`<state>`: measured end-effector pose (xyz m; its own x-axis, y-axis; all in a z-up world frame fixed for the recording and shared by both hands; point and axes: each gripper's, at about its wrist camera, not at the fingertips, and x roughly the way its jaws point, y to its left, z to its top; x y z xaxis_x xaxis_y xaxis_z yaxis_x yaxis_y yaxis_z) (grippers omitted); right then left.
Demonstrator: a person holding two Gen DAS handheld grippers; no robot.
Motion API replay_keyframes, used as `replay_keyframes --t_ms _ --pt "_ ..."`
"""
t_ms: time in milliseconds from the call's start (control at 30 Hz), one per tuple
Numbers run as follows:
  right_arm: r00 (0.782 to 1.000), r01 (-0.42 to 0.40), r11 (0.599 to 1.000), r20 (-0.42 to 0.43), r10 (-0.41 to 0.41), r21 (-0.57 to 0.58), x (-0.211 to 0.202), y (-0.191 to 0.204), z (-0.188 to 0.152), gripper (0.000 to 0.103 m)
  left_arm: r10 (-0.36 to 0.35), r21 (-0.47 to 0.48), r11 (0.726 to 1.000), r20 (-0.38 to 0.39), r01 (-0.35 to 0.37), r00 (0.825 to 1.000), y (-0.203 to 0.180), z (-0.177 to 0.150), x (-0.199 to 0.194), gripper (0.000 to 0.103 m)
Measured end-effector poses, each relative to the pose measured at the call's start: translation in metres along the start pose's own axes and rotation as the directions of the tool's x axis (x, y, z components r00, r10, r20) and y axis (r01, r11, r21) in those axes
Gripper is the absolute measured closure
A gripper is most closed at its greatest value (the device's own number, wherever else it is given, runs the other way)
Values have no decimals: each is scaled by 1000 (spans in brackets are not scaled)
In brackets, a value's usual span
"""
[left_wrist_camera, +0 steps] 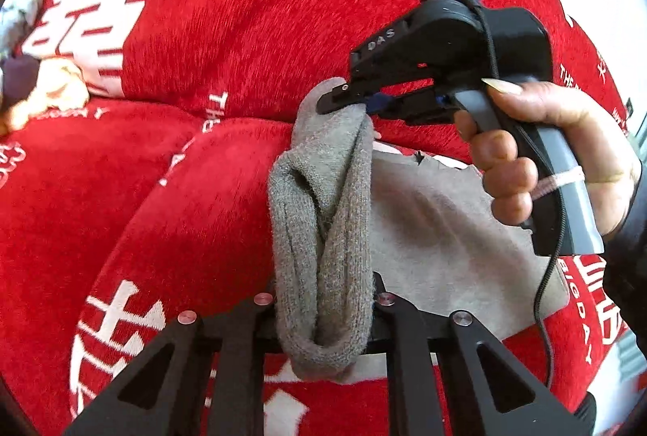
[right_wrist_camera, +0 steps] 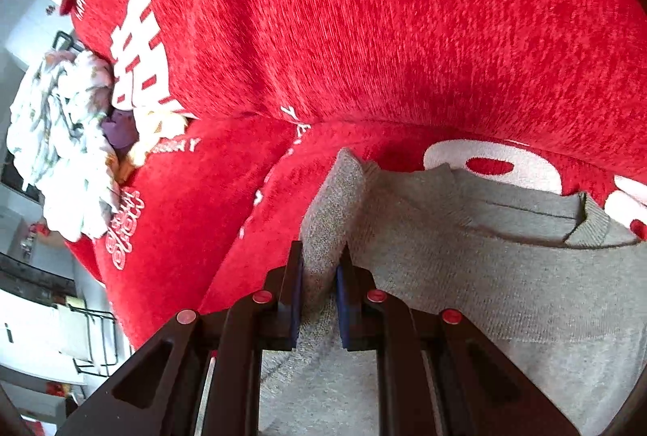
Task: Fold small clothes
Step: 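Lift the folded sweater off the cushion with both grippers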
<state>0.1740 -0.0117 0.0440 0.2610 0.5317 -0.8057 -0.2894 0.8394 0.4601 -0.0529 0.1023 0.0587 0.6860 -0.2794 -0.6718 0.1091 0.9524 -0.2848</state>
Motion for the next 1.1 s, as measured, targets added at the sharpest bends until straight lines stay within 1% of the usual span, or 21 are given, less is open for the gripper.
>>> replay_keyframes --t_ms 100,167,267,333,433,600,733,933,1100 --pt "1000 -20 1000 17 20 8 -13 -4 1 88 45 13 999 1 -45 999 -19 4 -8 86" --pt "999 -27 1000 24 27 8 -22 -6 2 88 69 31 997 -6 -69 998 -30 8 -5 86" --pt "999 -40 999 25 40 -4 -35 -12 5 88 81 49 996 -20 -79 997 -48 15 -7 86" --pt "999 -32 999 15 33 -31 -43 -17 7 88 99 54 994 -36 -97 994 -59 20 -2 86" --pt "1000 -10 997 5 10 -78 -56 -27 9 88 135 88 988 -47 -131 990 -84 24 1 86" --pt "1000 -22 996 3 22 -92 -75 -54 7 88 220 179 962 -60 -206 974 -136 20 14 86" --pt "999 -32 995 -6 32 -90 -83 -75 3 88 266 231 942 -79 -242 961 -167 14 27 86" --pt "999 -53 997 2 53 -63 -96 -104 -2 88 302 272 924 -91 -267 949 -198 10 36 86" --pt "997 -64 995 29 66 -74 -117 -119 -5 88 312 313 909 -73 -275 947 -227 14 33 86"
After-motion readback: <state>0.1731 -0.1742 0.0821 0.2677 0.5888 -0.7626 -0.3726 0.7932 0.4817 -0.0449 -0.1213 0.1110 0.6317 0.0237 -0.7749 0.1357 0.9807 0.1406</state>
